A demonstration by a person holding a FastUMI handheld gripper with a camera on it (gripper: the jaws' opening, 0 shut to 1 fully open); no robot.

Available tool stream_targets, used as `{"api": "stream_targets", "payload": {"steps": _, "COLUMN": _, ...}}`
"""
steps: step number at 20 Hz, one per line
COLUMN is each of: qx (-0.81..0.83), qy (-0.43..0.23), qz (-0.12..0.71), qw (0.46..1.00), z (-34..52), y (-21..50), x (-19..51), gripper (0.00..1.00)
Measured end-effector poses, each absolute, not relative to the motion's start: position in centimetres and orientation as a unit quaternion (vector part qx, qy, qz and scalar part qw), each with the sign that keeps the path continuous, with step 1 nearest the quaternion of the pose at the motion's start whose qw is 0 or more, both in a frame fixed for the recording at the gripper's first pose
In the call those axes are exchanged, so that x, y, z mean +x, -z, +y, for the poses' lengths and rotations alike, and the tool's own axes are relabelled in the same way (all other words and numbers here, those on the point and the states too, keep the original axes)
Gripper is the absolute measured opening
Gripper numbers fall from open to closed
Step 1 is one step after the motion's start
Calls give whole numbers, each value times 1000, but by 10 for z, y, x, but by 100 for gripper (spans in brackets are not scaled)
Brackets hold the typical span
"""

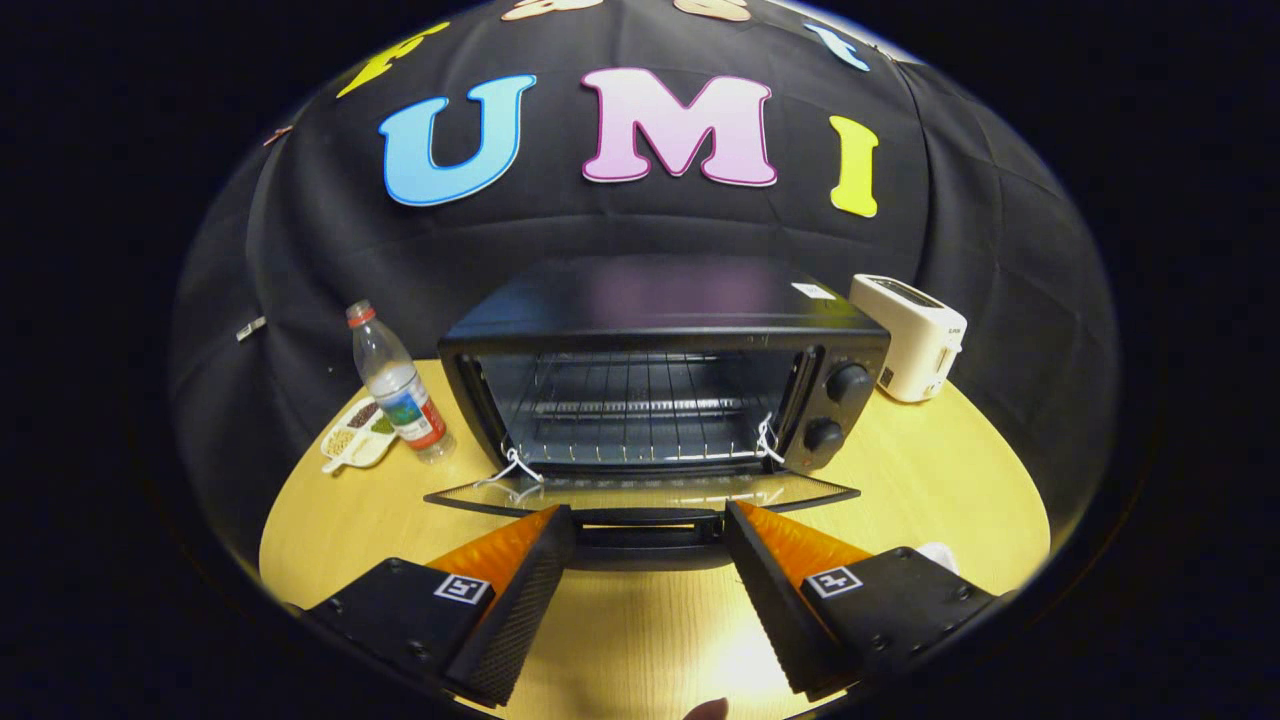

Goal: Open the toaster oven, put the food inside, and close the toaster oven door.

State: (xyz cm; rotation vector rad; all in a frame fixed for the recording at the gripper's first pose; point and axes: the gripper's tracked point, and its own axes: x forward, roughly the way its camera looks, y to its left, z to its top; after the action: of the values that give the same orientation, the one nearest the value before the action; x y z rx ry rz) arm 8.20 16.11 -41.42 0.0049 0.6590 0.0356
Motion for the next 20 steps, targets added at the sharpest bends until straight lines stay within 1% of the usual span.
{"api": "stream_targets", "payload": {"steps": 7, "qx": 1, "qy": -24, "qz": 397, "qw": 917, "z": 158, "y": 465, "x": 42, "gripper": 98}}
{"api": "stream_targets", "payload": {"steps": 10, "qx": 13, "qy": -34, "qz": 414, "qw": 909, "z": 159, "y": 475, "x": 33, "gripper": 98}}
{"api": "stream_targets", "payload": {"steps": 16, "qx": 32, "qy": -49, "qz": 420, "qw": 906, "z": 153, "y": 464, "x": 30, "gripper": 98}}
{"api": "stream_targets", "payload": {"steps": 20, "qx": 29, "qy": -77, "qz": 445, "qw": 892, "z": 130, "y": 434, "x": 11, "gripper": 98}}
